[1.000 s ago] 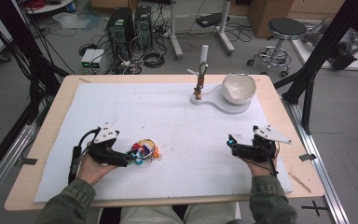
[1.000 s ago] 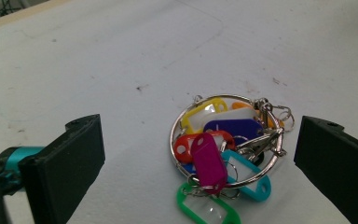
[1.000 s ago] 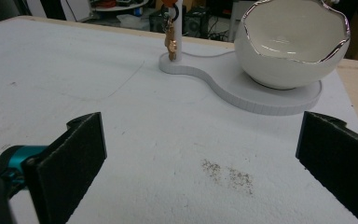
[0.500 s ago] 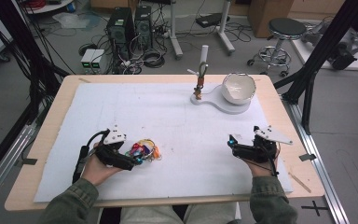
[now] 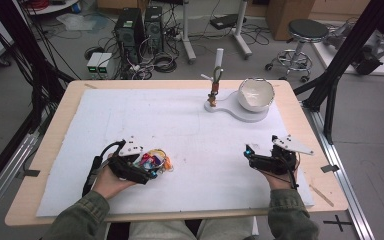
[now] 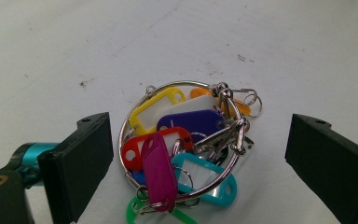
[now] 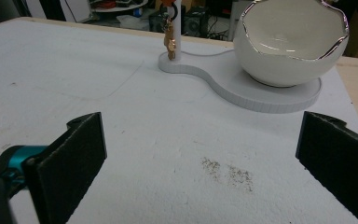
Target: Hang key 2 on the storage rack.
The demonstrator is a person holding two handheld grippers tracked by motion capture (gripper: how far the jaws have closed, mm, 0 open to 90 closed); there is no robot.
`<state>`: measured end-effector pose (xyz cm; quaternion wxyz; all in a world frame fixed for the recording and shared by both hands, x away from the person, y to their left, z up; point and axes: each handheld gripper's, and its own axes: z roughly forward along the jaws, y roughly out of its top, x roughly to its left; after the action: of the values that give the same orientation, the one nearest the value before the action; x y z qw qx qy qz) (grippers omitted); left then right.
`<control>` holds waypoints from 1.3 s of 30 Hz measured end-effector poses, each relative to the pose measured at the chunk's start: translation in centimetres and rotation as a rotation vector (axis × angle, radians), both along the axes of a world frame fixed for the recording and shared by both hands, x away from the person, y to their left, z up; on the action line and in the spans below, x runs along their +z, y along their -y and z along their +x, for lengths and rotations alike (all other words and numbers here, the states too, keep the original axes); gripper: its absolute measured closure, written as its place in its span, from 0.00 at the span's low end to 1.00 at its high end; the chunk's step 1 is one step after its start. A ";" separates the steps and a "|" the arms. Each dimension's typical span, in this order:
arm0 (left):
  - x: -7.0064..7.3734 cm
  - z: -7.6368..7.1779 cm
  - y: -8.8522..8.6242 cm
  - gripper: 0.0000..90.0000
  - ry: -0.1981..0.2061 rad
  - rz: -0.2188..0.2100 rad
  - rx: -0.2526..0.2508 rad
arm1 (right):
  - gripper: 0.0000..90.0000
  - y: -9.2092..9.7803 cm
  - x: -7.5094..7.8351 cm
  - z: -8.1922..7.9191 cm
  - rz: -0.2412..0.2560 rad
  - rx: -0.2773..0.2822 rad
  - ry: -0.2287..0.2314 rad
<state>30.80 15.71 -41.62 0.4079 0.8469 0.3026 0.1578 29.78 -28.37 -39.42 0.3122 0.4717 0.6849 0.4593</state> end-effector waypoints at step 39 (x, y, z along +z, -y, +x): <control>-1.2 0.1 1.5 0.87 -0.041 0.094 -0.157 | 0.01 0.3 -0.3 0.2 0.028 -0.006 -0.010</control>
<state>30.88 14.17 -42.80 0.3725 0.8892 0.2359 0.1218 29.95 -28.71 -39.69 0.3038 0.4803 0.6785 0.4654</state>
